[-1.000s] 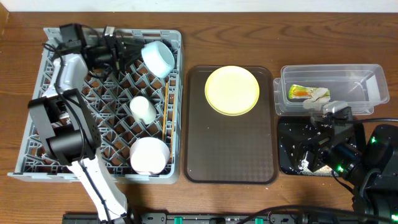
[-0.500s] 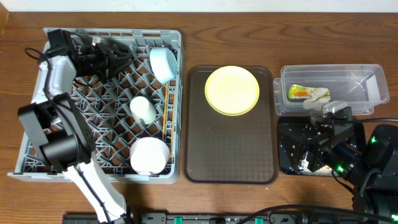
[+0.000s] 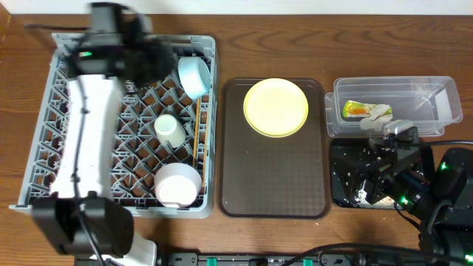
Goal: Sort waste into correct bins and load items into the dishwasher
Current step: 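Lower the blue bowl upright between the rack tines, then release the blue bowl and raise the left gripper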
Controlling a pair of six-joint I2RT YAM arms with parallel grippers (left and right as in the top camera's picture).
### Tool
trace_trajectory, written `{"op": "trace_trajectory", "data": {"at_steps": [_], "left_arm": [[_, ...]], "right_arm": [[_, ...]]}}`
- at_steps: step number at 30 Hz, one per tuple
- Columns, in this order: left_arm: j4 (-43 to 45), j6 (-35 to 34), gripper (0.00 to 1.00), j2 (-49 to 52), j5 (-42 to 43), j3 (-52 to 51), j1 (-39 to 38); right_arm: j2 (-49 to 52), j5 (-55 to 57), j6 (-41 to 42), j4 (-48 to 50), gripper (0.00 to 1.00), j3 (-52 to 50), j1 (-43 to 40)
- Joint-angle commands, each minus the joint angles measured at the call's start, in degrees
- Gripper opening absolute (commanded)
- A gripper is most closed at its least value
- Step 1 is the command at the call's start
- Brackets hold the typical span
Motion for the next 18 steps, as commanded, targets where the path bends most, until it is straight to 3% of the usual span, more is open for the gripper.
{"op": "trace_trajectory", "data": {"at_steps": [1,7,14,18], "left_arm": [[2.4,1.6,0.08,3.8,-16.7,0.1,-9.4],[7.5,1.6,0.08,11.0,-23.3,0.1,-15.5],[7.3,5.3,0.08,17.2,-28.9,0.1,-13.9],[2.6,5.8,0.08,16.5,-38.4,0.2,-11.5]], "right_arm": [[-0.2,0.2,-0.5,-0.1,0.99,0.6,0.6],[-0.2,0.2,-0.5,-0.1,0.99,0.6,0.6],[-0.2,0.2,-0.5,-0.5,0.99,0.6,0.6],[-0.2,0.2,-0.5,-0.5,0.99,0.6,0.6]]}}
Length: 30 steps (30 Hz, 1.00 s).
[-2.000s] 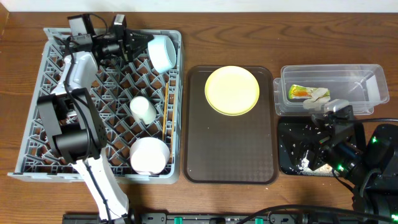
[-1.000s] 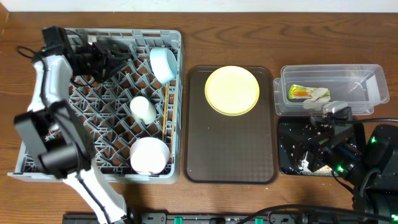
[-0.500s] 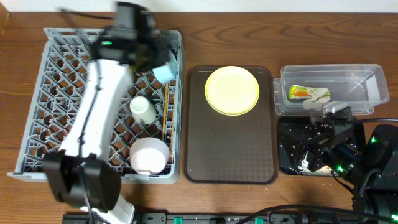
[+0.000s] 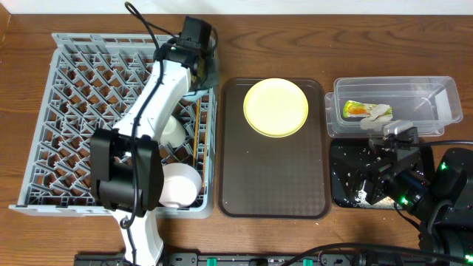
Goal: Sort waste into correct bins and load items into the dishwasher
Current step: 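Release the blue bowl and raise the left gripper, then move the left gripper right over the yellow plate on the tray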
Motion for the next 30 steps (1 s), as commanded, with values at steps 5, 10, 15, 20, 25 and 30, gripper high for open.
{"op": "trace_trajectory", "data": {"at_steps": [5,10,15,20,25,30], "left_arm": [[-7.3,0.0,0.08,-7.1,-12.5,0.3,5.6],[-7.5,-0.6,0.09,-16.3,-2.9,0.3,5.2],[-8.7,-0.7,0.24,-21.3,8.9,0.3,0.9],[-9.6,-0.7,0.47,-21.2,17.3,0.2,-5.6],[-8.6,-0.7,0.49,-18.4,17.2,-0.5,-13.6],[-5.9,-0.6,0.49,-12.7,15.6,-0.8,-19.6]], "right_arm": [[-0.2,0.2,-0.5,-0.2,0.99,0.6,0.6],[-0.2,0.2,-0.5,-0.2,0.99,0.6,0.6],[-0.2,0.2,-0.5,-0.3,0.99,0.6,0.6],[-0.2,0.2,-0.5,-0.2,0.99,0.6,0.6],[-0.2,0.2,-0.5,-0.2,0.99,0.6,0.6],[-0.2,0.2,-0.5,-0.3,0.99,0.6,0.6]]}}
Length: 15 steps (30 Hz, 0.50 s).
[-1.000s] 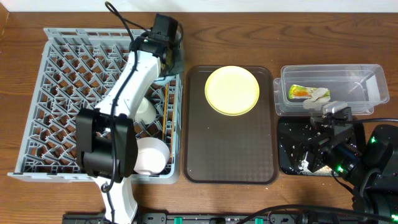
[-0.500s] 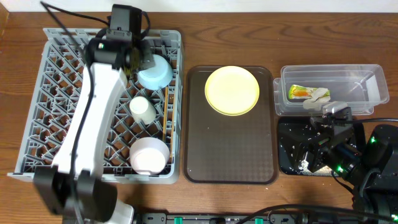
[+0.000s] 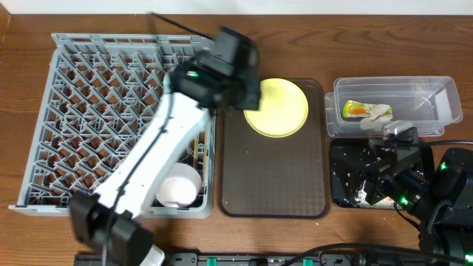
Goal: Sort waste into correct bins and load items into the dishwasher
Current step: 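Move the left gripper right over the yellow plate on the tray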
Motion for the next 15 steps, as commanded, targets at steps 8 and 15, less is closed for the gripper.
{"op": "trace_trajectory", "data": {"at_steps": [8,15], "left_arm": [[5.7,-0.1,0.55,16.4,0.0,-0.8,-6.3],[4.9,-0.1,0.33,23.1,0.1,-0.8,-6.8]], "right_arm": [[-0.2,0.2,-0.5,-0.1,0.99,0.6,0.6],[-0.2,0.2,-0.5,-0.1,0.99,0.6,0.6]]}}
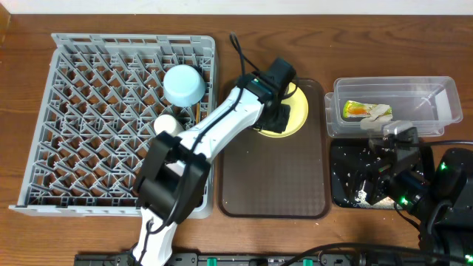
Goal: Sort waste into correct bins and load items into the dishwasher
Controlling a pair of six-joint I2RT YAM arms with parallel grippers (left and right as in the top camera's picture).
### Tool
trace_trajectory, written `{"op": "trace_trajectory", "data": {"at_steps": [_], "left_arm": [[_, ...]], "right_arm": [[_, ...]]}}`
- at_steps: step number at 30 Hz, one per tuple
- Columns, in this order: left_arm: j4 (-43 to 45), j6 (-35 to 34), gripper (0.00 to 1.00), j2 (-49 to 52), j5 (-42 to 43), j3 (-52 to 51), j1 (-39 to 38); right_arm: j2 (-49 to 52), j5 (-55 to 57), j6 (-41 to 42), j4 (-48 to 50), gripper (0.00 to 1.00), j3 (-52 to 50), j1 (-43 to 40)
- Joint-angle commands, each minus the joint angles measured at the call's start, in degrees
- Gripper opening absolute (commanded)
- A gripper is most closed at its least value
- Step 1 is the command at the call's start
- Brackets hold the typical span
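Note:
My left gripper (275, 103) hangs over the yellow plate (295, 111), which lies at the far end of the brown tray (273, 177). The gripper hides the plate's left half, and its jaws cannot be made out. In the grey dish rack (89, 111) a light blue bowl (183, 85) sits at the back right, with a white cup (167, 124) just in front of it. My right gripper (384, 177) stays low over the black bin (347, 159) at the right; whether it is open or shut does not show.
A clear plastic bin (429, 100) at the back right holds a food wrapper (367, 111). The left arm lies across the rack's front right corner and the tray's left edge. Bare wood runs behind the rack and tray.
My left gripper was at the tray's far left edge next to the rack and is now over the yellow plate. The blue bowl, hidden then, shows in the rack. The right arm is unmoved.
The left gripper was first over the rack's far left. Then it was at the blue bowl at the rack's back right, then at the tray's left edge, and now it is above the plate. The right gripper has stayed over the black bin throughout.

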Motion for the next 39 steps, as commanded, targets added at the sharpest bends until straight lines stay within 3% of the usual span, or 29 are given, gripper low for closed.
{"op": "trace_trajectory", "data": {"at_steps": [1,16,19,25,29,33,39], "left_arm": [[-1.2,-0.1,0.29,3.0,0.2,-0.5,-0.7],[-10.8,-0.1,0.19,4.6,0.3,-0.5,-5.3],[-12.9,0.6,0.12,4.6,0.5,-0.5,-5.6],[-14.9,0.7,0.14,4.6,0.5,-0.5,-5.7],[-11.8,0.7,0.17,4.6,0.8,-0.5,-5.7],[-7.8,0.3,0.42,4.6,5.3,0.3,-5.7],[1.6,0.3,0.53,4.6,5.2,1.2,-5.7]], "right_arm": [[-0.2,0.2,-0.5,-0.1,0.99,0.6,0.6],[-0.2,0.2,-0.5,-0.1,0.99,0.6,0.6],[-0.2,0.2,-0.5,-0.1,0.99,0.6,0.6],[-0.2,0.2,-0.5,-0.1,0.99,0.6,0.6],[-0.2,0.2,-0.5,-0.2,0.99,0.6,0.6],[-0.2,0.2,-0.5,-0.2,0.99,0.6,0.6],[-0.2,0.2,-0.5,-0.2,0.99,0.6,0.6]]}}
